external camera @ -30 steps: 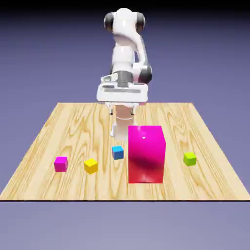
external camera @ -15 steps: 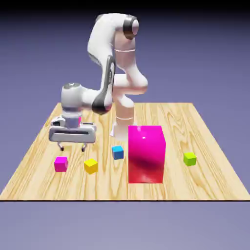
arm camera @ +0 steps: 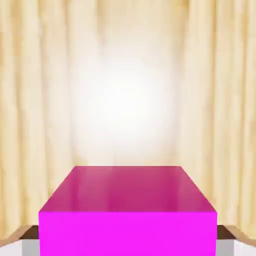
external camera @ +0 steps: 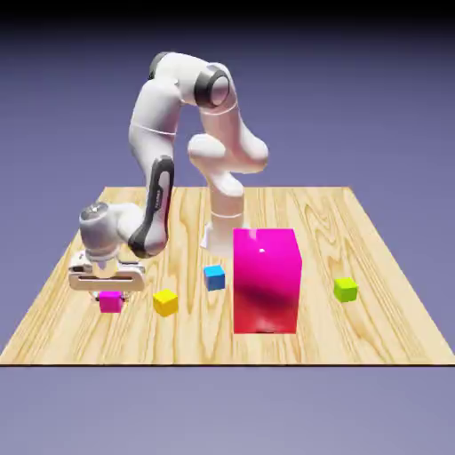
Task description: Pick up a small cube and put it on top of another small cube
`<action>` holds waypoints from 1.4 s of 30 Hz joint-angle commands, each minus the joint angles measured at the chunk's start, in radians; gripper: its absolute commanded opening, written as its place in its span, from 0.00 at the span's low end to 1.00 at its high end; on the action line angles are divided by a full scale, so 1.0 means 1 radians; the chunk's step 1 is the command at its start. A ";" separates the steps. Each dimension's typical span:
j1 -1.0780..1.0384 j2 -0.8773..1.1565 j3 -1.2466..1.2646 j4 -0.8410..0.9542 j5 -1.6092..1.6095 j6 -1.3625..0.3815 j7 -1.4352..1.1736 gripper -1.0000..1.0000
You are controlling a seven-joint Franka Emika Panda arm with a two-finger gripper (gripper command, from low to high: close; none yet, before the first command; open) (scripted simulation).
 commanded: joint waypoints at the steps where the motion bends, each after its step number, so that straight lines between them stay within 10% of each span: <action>1: 0.022 -0.036 -0.026 -0.004 -0.026 -0.030 0.018 0.00; 42: 0.901 -0.699 -0.293 -0.331 1.492 0.688 1.234 0.00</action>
